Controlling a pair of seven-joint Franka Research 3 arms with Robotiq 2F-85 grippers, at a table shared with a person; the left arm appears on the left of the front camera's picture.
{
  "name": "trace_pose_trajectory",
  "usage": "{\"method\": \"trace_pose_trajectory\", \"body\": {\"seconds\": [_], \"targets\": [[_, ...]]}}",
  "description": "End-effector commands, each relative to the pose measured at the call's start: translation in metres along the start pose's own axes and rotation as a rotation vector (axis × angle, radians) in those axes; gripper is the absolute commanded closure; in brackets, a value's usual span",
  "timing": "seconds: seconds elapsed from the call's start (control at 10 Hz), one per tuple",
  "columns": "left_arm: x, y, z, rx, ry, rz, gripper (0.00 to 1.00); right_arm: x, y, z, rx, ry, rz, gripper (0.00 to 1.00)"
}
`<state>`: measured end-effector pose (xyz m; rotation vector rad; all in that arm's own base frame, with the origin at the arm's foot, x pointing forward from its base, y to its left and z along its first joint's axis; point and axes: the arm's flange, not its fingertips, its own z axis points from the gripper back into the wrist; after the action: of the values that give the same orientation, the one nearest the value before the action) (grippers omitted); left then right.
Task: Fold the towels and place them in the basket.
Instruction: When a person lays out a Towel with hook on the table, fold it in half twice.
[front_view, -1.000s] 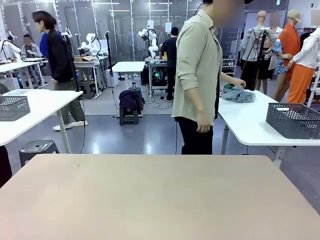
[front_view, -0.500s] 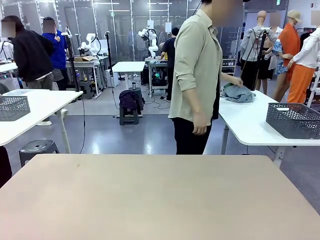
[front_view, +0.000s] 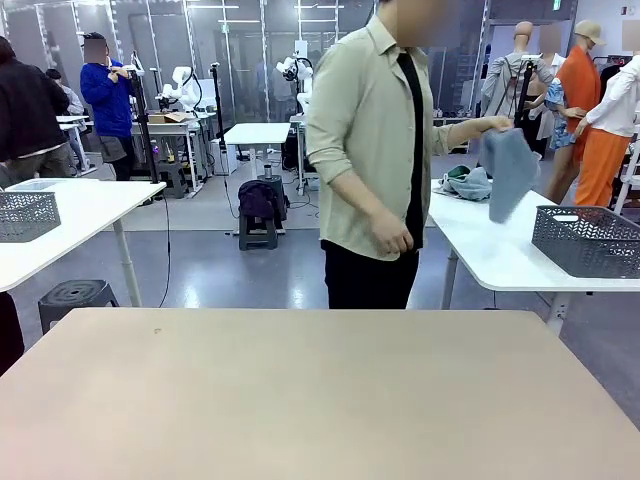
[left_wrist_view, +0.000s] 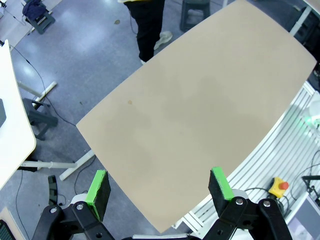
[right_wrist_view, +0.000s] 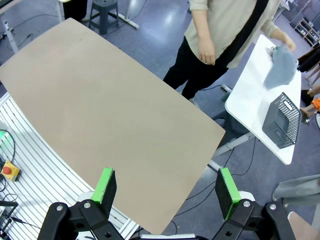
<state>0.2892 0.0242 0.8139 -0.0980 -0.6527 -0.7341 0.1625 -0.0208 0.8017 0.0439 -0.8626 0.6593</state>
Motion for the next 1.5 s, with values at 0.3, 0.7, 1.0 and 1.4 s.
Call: {"method": "trace_pose_trajectory", "body": {"seconds": [0.3,0.7,1.0,1.4], "targets": [[-0.0001,-0.0002,0.0002,0.001,-0.001,-0.001,0.0,0.0001,-0.0005,0.0001,0.001,-0.004,-0.002,0.0],[-0.0001,-0.0002,0.0002,0.001,-0.001,-0.001,0.0,0.0001,-0.0005,0.0001,0.001,-0.004,-0.002,0.0],[-0.0001,-0.0002,0.0002,0.001,-0.001,-0.001,0.0,0.0001,-0.0005,0.0001,0.001,-0.004,-0.002,0.0],[-0.0001,-0.0002,0.0002,0.001,-0.001,-0.001,0.0,0.0001,-0.0005,0.0001,0.001,-0.004,-0.002,0.0]]}}
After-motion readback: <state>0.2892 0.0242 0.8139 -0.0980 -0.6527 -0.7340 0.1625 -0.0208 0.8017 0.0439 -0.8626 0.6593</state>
